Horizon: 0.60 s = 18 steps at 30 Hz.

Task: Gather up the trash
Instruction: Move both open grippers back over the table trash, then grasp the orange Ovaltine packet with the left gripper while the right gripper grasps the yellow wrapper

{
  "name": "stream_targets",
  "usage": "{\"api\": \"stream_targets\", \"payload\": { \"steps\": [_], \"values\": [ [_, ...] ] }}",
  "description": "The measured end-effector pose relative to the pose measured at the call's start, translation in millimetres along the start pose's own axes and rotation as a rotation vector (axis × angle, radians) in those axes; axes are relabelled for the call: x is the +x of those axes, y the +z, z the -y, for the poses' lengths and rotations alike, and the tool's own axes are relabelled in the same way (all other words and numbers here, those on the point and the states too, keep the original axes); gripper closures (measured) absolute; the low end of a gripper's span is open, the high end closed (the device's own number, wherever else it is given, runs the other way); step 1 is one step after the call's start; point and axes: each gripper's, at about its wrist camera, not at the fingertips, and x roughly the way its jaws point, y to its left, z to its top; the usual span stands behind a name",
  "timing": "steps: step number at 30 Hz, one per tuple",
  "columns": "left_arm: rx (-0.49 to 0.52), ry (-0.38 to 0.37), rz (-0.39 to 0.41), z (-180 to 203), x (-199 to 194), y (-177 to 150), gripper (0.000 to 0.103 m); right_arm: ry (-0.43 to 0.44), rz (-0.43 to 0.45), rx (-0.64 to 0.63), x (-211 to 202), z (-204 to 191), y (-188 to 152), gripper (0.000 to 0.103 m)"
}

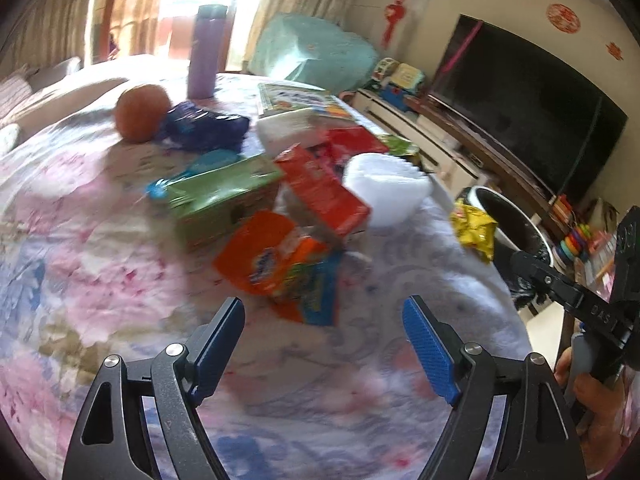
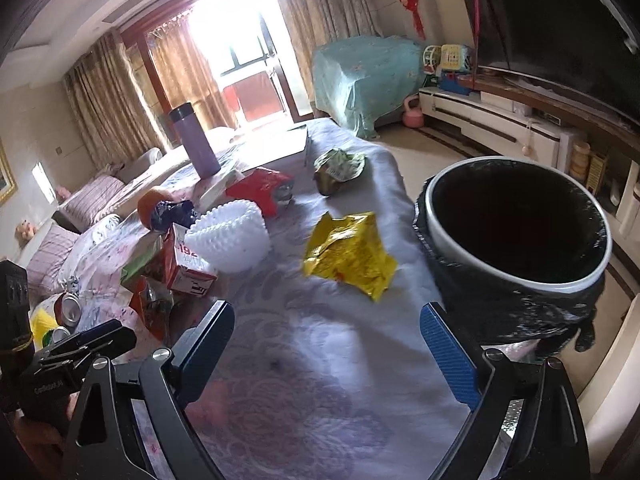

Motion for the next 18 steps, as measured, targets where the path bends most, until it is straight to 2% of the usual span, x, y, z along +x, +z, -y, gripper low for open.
{"api": "stream_targets", "payload": {
  "steps": [10, 18],
  "values": [
    [-0.017, 0.037, -0.019, 0, 8, 13, 0.022, 0.004, 0.001, -0.029, 16, -7, 8, 0.008],
    [-0.001, 0.045, -0.034, -12, 33, 24, 0.022, -0.019, -0.007, -0.051, 38, -2, 21, 0.009]
  ]
}}
